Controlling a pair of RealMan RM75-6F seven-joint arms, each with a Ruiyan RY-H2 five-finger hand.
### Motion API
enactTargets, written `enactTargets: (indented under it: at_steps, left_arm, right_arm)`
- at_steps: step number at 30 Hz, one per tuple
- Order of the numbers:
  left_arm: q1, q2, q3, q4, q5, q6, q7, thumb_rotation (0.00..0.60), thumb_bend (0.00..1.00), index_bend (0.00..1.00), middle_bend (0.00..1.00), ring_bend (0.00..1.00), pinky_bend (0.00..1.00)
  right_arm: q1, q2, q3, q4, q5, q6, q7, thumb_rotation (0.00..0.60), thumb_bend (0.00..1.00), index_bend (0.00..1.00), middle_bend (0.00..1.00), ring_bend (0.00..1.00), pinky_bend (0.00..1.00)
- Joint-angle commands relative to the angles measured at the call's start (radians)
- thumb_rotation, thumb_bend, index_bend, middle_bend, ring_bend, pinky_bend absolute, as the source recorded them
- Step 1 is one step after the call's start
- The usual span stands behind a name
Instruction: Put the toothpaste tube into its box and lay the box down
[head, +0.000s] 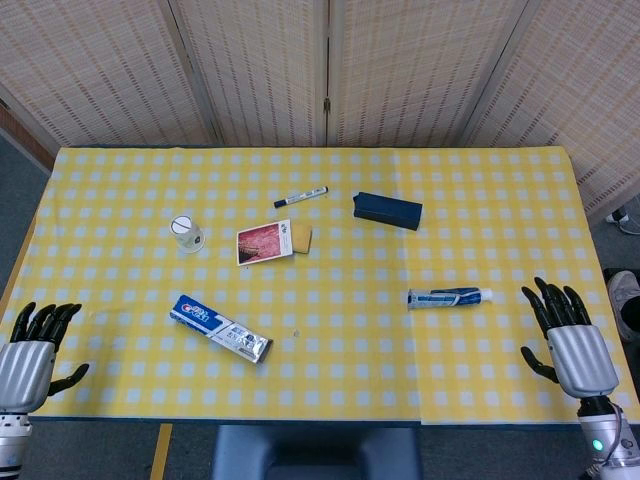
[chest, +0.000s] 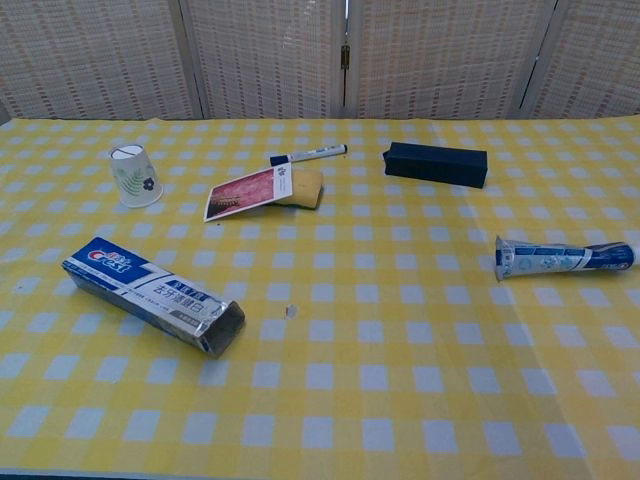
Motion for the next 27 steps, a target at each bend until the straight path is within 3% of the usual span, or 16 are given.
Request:
enactTargets:
  at_steps: [1,11,19,27]
  left_arm:
    - [-0.002,-0.003,0.002,0.004,-0.003,-0.014,-0.018,0.6,0.22,0.17,0.2,0.13,0.0]
    - [-0.066,-0.044,0.027,0.035,0.034,-0.125,-0.053,0.6,0.21,0.18,0.2,0.12,0.04]
    - [-0.223,-0.078,0.002,0.056,0.016,-0.359,0.035,0.6,0.21,0.16,0.2,0.1,0.05]
    - [-0.336,-0.106,-0.007,0.06,0.008,-0.502,0.075,0.6,0.22,0.17,0.2,0.09,0.04]
  right_arm:
    - [0.0,-0.001,0.002,0.003,-0.006,0.008,0.005,0.6,0.31,0.0,0.0,0.0,0.0]
    - [-0.017,0.017,-0.011,0.033,-0.05,0.05,0.037,0.6,0.31,0.0,0.0,0.0,0.0]
    - [-0.024,0.003,-0.017,0.038,-0.077,0.073,0.042,0.6,0.31,0.0,0.0,0.0,0.0]
    - [-0.008,0.003,-0.009,0.033,-0.052,0.035,0.038,0.6,0.31,0.0,0.0,0.0,0.0]
